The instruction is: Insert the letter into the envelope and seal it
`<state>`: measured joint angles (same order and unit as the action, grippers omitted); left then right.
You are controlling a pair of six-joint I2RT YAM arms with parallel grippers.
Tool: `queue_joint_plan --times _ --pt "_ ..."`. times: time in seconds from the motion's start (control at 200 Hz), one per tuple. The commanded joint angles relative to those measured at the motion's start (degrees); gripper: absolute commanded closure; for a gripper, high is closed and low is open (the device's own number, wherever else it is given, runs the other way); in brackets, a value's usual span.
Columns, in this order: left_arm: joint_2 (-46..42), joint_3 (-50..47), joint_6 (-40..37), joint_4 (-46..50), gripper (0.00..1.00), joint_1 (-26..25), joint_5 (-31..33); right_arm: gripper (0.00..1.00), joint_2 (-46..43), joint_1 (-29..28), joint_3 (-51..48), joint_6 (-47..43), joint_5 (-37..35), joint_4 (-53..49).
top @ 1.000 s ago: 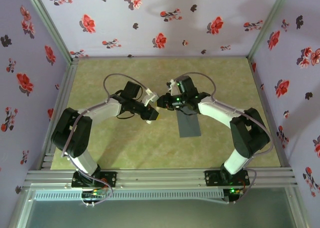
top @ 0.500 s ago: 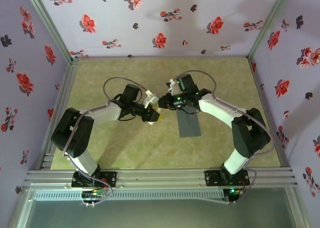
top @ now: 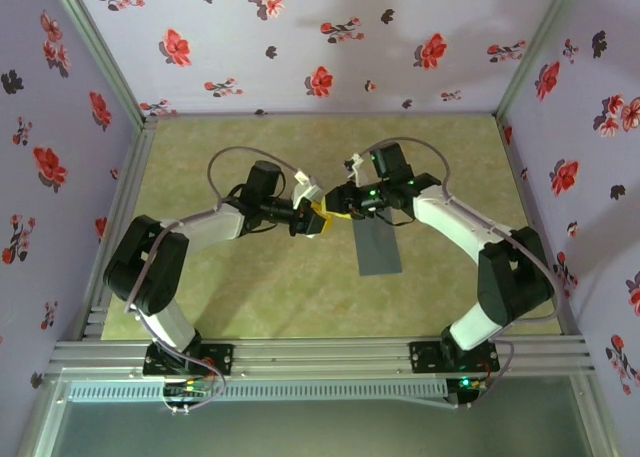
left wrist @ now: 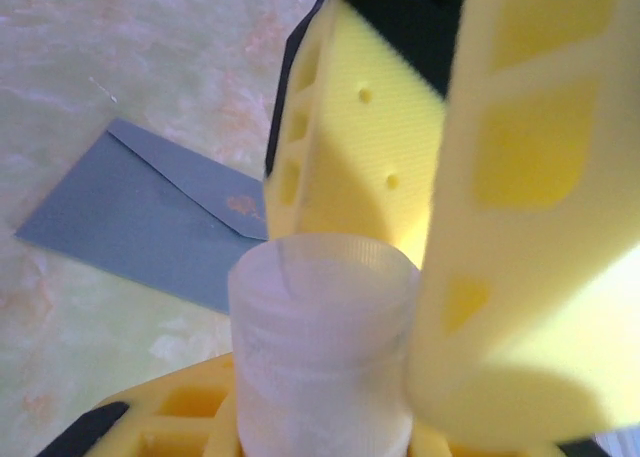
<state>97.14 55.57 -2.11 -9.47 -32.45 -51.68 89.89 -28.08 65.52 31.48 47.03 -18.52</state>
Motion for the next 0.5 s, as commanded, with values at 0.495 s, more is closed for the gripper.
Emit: queue_joint_plan --times 0.495 --pt "-2.57 5.19 15.29 17.35 1.00 1.34 29.38 0.62 -8.23 12.68 -3.64 0.08 2.46 -1.91"
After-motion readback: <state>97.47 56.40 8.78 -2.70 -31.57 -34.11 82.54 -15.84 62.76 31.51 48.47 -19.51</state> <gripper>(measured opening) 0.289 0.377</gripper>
